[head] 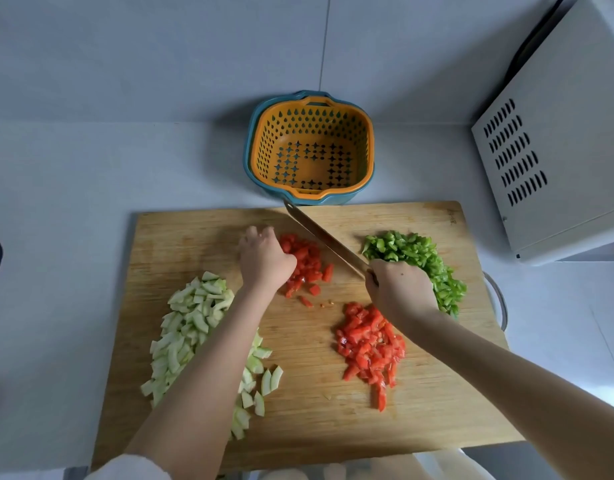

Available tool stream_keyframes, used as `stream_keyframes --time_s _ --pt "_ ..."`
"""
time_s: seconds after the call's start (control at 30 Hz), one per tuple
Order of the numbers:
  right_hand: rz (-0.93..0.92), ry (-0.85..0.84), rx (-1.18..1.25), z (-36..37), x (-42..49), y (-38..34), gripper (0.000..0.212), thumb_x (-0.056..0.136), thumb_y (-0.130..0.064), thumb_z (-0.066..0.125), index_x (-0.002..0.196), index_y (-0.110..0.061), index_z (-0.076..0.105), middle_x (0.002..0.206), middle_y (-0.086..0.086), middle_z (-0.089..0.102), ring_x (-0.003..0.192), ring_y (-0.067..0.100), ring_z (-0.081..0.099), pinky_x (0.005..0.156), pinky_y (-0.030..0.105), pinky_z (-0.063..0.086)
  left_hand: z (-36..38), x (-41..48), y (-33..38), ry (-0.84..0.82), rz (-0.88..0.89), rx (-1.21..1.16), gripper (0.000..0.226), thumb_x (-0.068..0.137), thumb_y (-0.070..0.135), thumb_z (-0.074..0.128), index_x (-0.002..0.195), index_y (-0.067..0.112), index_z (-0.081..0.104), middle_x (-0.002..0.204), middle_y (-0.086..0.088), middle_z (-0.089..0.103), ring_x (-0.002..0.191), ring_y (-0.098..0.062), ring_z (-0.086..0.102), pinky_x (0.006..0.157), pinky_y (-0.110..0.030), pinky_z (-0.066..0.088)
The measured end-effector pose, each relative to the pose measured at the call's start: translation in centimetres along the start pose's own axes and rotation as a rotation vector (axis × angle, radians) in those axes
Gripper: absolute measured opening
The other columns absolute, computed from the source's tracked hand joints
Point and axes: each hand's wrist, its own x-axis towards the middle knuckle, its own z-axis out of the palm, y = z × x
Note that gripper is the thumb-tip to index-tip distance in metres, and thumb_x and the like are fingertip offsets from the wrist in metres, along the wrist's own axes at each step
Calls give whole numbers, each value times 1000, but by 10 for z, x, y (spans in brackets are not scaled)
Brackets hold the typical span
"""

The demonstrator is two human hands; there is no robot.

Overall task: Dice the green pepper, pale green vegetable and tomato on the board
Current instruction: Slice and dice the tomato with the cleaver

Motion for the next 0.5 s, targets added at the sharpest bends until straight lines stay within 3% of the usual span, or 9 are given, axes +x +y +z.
stream_keyframes --time_s 0.1,0.2,0.3,0.37,0.5 --pt "-40 -14 6 5 -5 4 36 94 -15 43 60 -19 32 50 -7 32 45 17 37 39 23 18 1 -2 1 -45 74 50 47 83 10 55 128 3 47 136 -16 39 128 -33 36 103 -39 35" --pt "-99 26 45 7 -22 12 42 86 -8 56 55 -21 30 44 -14 23 36 3 22 38 18 10 7 -14 -2 -60 118 35 31 79 11 58 109 3 53 121 -14 47 117 -33 43 100 -39 40" --pt "-89 -32 25 10 -41 24 30 91 -16 50 63 -17 40 46 -12 28 38 3 24 39 19 13 18 -32 -4 -64 157 6 35 76 12 62 110 6 54 119 -12 48 113 -29 45 97 -35 42" --pt "-93 -57 37 11 -53 32 36 92 -18 50 59 -20 36 45 -12 28 38 2 24 39 19 14 27 -46 -4 -79 207 15 39 76 14 65 113 7 55 119 -9 48 112 -26 47 95 -30 41" --pt "-129 -78 49 -1 -74 44 51 74 -12 74 56 -24 29 41 -14 12 32 0 9 38 12 1 40 -72 -2 -129 274 29 46 77 15 65 122 9 53 119 -6 49 110 -21 48 94 -25 39"
